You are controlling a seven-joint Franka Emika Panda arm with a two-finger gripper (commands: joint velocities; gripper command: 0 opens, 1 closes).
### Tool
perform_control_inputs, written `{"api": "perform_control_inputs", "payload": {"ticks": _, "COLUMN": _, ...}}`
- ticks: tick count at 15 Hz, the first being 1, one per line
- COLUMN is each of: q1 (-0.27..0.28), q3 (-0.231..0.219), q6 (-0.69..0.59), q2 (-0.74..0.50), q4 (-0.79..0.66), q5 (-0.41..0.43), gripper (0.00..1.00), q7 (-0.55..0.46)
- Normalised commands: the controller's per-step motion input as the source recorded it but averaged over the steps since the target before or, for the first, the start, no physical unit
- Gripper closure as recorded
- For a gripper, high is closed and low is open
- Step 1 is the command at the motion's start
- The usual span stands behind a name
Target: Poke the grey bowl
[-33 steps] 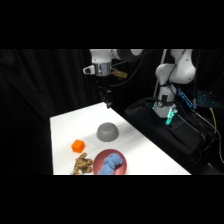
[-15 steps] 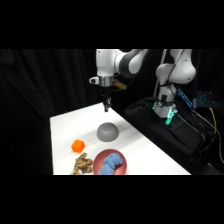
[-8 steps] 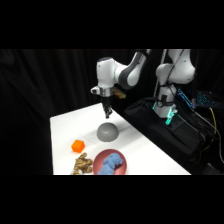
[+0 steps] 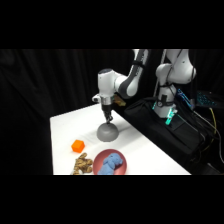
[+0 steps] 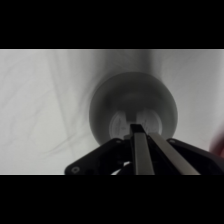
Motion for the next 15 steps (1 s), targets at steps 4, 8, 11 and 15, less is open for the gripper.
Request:
{"api": "perform_control_inputs", "payload": {"ticks": 4, "q1": 0.015, "q3": 0.025, "q6": 0.21, "q2": 0.17, "q4": 0.08, "q5": 0.044, "gripper": 1.0, "q7": -0.08}}
{"api": "perform_control_inputs", "payload": {"ticks": 8, "q1": 0.019, "q3": 0.011, "q6": 0.13, "q2": 0.11, "q4": 0.09, "q5": 0.042, "gripper": 1.0, "q7": -0.06}}
{"api": "perform_control_inputs", "payload": {"ticks": 11, "q1": 0.018, "q3": 0.011, "q6": 0.0, "q2": -0.03, "q4": 0.06, "q5": 0.039, "gripper": 1.0, "q7": -0.08}}
{"api": "perform_control_inputs", "payload": {"ticks": 15, "q1": 0.066, "q3": -0.012, "q6": -0.32, "q2": -0.29, "q4": 0.06, "q5": -0.033, "gripper": 1.0, "q7": -0.04}}
